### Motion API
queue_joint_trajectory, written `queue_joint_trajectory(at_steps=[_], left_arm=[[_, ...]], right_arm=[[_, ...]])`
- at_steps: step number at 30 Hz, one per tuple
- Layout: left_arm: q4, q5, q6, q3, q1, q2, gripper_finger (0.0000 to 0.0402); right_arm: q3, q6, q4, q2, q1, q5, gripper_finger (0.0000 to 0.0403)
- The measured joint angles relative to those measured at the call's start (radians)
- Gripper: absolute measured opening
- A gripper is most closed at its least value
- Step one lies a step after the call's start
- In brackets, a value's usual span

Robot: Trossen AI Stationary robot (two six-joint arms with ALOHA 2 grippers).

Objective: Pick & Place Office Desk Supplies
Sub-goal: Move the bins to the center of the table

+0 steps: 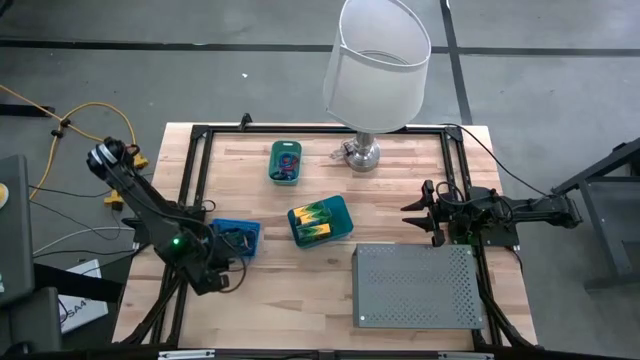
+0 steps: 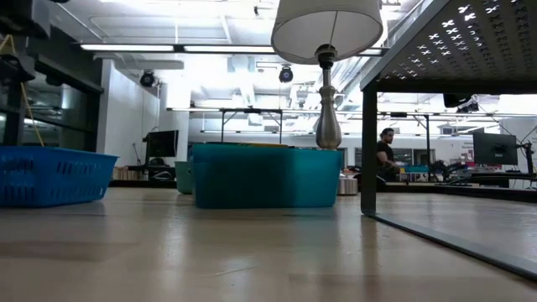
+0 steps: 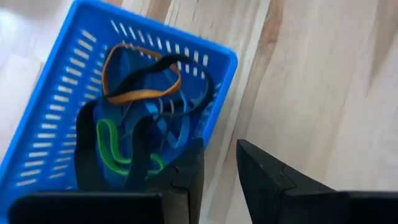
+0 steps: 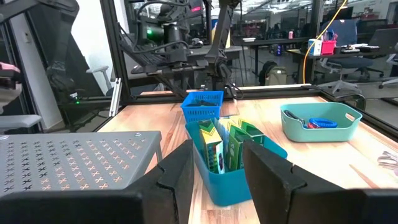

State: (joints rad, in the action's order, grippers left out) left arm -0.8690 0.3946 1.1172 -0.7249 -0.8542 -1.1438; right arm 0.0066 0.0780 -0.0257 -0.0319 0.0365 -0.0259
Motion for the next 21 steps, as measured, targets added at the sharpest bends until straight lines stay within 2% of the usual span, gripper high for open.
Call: queue_joint_trajectory(at_steps=[9,21], left_arm=[[-0.058,0.024,0.028,0.009,-0.052,0.019,0.0088],[-0.062,0.025,0.023,0.063,-0.055,0.019,0.0088]], right_arm=[[0.000,0.000,0.000,0.000,0.000,0.000,0.0126],[0.000,0.000,0.000,0.000,0.000,0.000,0.0126]])
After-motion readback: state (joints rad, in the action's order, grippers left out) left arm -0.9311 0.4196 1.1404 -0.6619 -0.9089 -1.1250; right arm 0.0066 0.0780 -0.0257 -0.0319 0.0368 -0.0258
